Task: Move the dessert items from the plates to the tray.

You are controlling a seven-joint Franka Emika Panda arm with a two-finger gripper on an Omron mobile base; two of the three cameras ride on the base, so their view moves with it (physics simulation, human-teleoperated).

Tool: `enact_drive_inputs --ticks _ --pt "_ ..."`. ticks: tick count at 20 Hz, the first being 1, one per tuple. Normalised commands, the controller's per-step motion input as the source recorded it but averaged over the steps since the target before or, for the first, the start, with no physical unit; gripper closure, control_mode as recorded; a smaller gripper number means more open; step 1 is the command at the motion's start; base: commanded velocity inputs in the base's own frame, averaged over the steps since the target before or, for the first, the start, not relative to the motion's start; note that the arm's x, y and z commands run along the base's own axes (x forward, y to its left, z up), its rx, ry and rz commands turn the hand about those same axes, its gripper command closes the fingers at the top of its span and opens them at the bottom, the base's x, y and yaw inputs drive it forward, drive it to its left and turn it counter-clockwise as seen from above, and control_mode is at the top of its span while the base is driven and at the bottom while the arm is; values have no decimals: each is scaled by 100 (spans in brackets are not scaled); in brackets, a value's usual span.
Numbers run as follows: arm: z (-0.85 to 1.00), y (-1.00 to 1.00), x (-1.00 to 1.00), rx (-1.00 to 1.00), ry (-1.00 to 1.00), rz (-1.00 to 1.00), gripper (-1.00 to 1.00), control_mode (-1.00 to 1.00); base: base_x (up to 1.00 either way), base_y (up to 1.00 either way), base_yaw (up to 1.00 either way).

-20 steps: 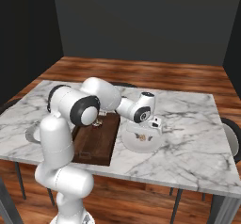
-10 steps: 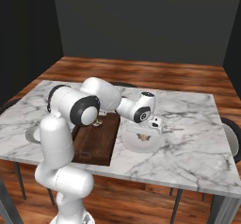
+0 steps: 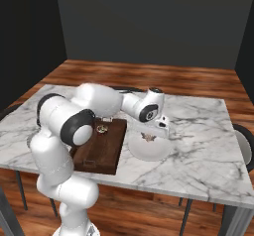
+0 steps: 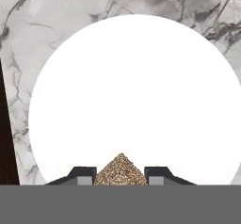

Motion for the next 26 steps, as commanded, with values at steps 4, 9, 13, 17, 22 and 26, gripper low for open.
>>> enact_drive_inputs --ticks 4,9,13,17,22,26 --pt "56 46 -44 3 -6 2 100 -100 0 0 0" --pt "48 53 -46 3 -6 4 100 -100 0 0 0" --pt "41 61 -41 0 0 6 100 -100 0 0 0" --pt "22 61 -32 2 0 4 100 -100 0 0 0" --pt "3 69 -33 2 0 4 100 -100 0 0 0" --pt "6 65 -32 1 0 4 100 -100 0 0 0"
